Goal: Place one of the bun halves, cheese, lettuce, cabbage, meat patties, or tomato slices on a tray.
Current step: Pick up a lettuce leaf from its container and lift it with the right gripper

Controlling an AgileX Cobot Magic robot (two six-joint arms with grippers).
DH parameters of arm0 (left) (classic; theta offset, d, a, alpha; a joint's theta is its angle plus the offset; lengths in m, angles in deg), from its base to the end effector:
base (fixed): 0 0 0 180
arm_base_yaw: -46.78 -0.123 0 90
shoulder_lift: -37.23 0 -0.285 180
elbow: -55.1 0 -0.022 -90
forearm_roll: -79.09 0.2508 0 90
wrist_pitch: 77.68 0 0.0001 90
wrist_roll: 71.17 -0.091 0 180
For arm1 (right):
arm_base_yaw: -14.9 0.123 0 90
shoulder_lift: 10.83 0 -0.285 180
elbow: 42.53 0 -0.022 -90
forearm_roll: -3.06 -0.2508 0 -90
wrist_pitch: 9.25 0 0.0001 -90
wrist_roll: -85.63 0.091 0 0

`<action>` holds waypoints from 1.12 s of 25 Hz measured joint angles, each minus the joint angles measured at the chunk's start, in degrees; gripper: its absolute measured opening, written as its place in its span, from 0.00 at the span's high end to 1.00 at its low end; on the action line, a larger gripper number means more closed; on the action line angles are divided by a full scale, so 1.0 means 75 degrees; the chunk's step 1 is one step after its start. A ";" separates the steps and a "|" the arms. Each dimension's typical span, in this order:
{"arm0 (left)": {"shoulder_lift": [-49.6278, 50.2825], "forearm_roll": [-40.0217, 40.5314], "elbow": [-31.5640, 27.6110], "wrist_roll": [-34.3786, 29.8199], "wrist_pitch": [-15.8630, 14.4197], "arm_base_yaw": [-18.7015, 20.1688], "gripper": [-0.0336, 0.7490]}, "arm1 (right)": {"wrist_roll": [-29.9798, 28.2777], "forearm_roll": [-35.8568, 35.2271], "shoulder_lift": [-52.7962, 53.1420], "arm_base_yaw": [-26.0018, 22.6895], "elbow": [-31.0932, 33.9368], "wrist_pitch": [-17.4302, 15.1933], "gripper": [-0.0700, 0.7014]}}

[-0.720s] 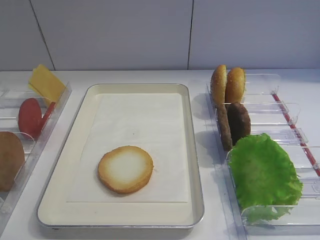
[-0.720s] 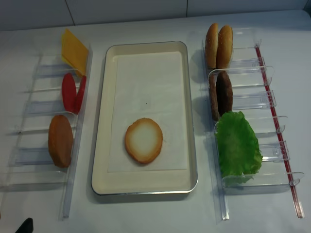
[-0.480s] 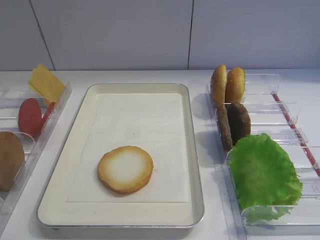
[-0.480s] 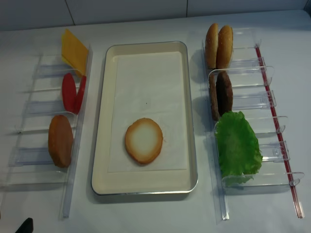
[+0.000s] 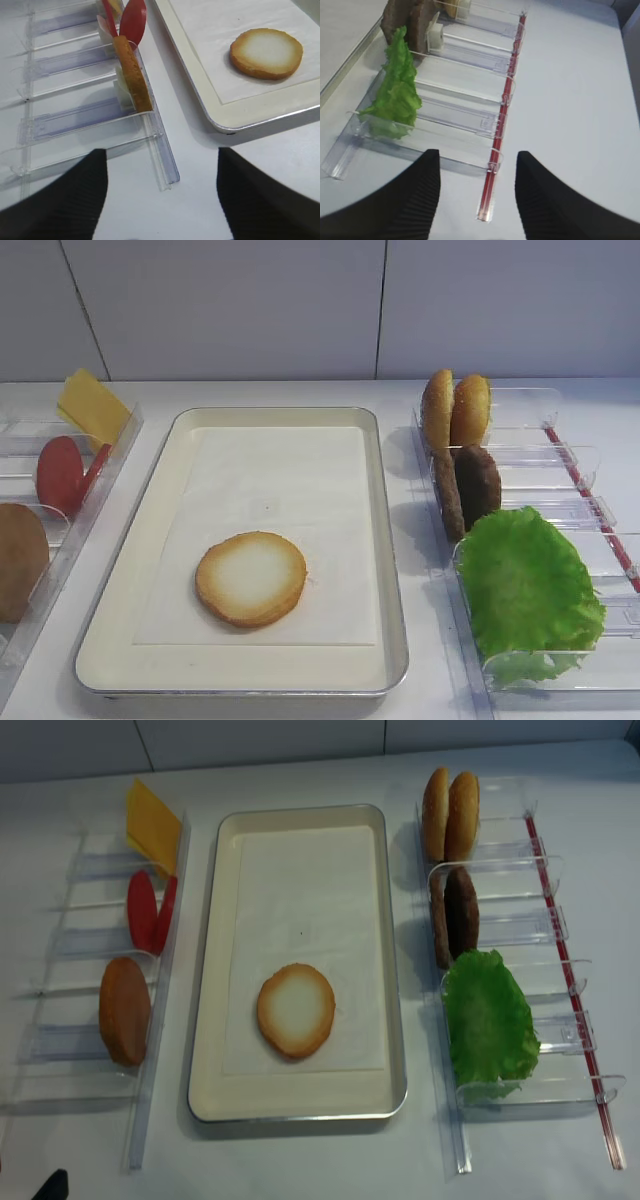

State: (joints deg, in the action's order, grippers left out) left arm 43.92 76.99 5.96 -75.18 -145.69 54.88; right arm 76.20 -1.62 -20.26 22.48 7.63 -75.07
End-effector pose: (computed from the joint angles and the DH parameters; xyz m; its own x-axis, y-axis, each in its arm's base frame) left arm -0.0127 -0.0013 0.2646 -0.5408 0.1337 -0.8305 0.1995 0.9795 0.0278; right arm -0.0029 0.0065 0.2630 -0.5434 -0.2038 -0.8144 -0.2650 0.9621 -0.0639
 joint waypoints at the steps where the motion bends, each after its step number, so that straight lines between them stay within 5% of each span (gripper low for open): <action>1: 0.0000 0.0000 0.0000 0.0000 0.0000 0.0000 0.35 | 0.0000 -0.0215 -0.0163 0.0000 0.0000 0.0000 0.41; 20: 0.0000 0.0000 0.0000 0.0000 0.0000 0.0000 0.35 | 0.0571 -0.2401 -0.2598 0.0000 -0.0829 0.0168 0.41; 28: 0.0000 0.0000 0.0000 0.0000 0.0000 0.0000 0.35 | 0.0199 -0.2914 -0.3845 0.0000 -0.0862 0.0651 0.41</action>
State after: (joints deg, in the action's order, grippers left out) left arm 43.92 76.99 5.96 -75.18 -145.69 54.88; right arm 77.70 -23.47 -49.10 22.48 1.17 -70.19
